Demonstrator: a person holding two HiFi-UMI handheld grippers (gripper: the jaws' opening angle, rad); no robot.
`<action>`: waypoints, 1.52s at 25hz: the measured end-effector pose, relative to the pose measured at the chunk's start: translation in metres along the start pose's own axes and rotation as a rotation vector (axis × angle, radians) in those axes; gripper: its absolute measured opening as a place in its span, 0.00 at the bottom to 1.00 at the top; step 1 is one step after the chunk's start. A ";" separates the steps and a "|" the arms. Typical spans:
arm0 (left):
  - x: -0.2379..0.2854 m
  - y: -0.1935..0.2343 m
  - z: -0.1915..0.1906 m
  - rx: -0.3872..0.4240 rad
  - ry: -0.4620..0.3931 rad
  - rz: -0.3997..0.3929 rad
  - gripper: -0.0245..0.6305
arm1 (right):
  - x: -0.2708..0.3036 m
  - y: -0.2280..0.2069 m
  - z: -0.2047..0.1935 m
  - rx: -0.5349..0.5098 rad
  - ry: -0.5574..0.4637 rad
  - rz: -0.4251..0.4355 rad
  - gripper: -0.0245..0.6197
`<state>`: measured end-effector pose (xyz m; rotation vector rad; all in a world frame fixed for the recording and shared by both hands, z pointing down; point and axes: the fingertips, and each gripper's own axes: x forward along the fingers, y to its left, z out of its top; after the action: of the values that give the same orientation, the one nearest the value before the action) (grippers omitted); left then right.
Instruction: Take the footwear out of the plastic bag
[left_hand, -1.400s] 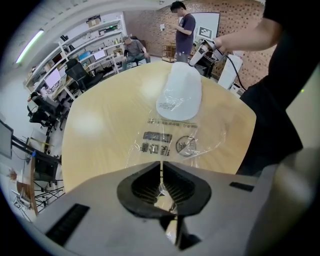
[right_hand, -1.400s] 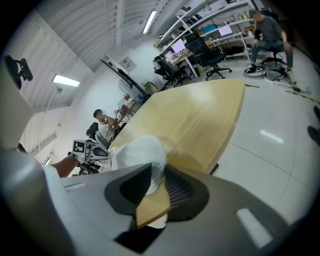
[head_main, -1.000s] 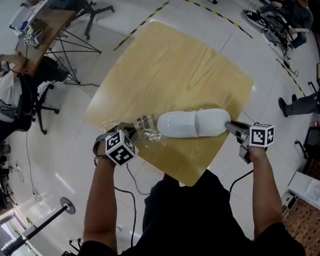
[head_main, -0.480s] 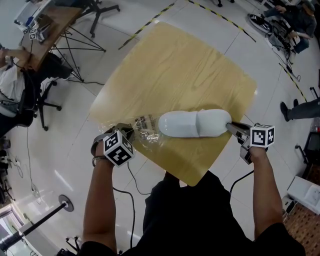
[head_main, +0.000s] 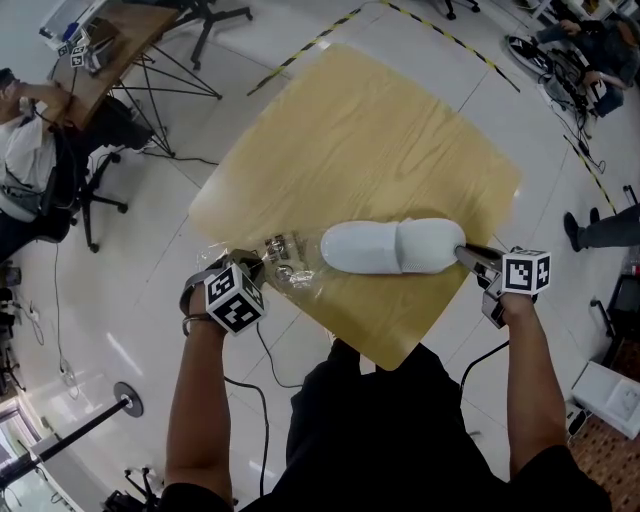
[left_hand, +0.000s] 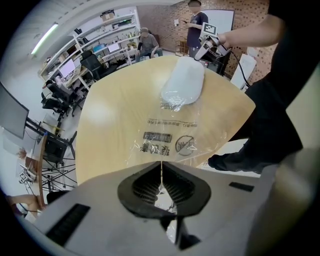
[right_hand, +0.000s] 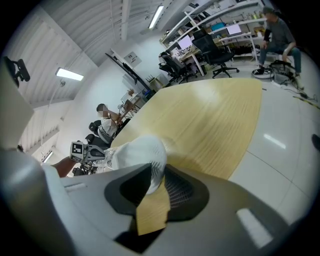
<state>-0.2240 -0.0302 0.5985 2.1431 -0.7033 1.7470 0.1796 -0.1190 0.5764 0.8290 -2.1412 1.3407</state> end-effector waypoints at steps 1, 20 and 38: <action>-0.001 0.001 -0.003 -0.005 0.003 0.003 0.06 | 0.000 0.000 0.001 -0.001 0.000 -0.002 0.17; -0.036 0.050 -0.066 -0.200 0.041 0.188 0.05 | 0.001 0.000 -0.001 -0.024 0.010 -0.011 0.17; -0.046 0.104 0.162 -0.032 -0.216 0.246 0.05 | 0.006 0.014 -0.004 -0.010 -0.020 0.030 0.17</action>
<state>-0.1527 -0.1914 0.5089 2.3289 -1.0849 1.6157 0.1655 -0.1125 0.5735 0.8123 -2.1821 1.3409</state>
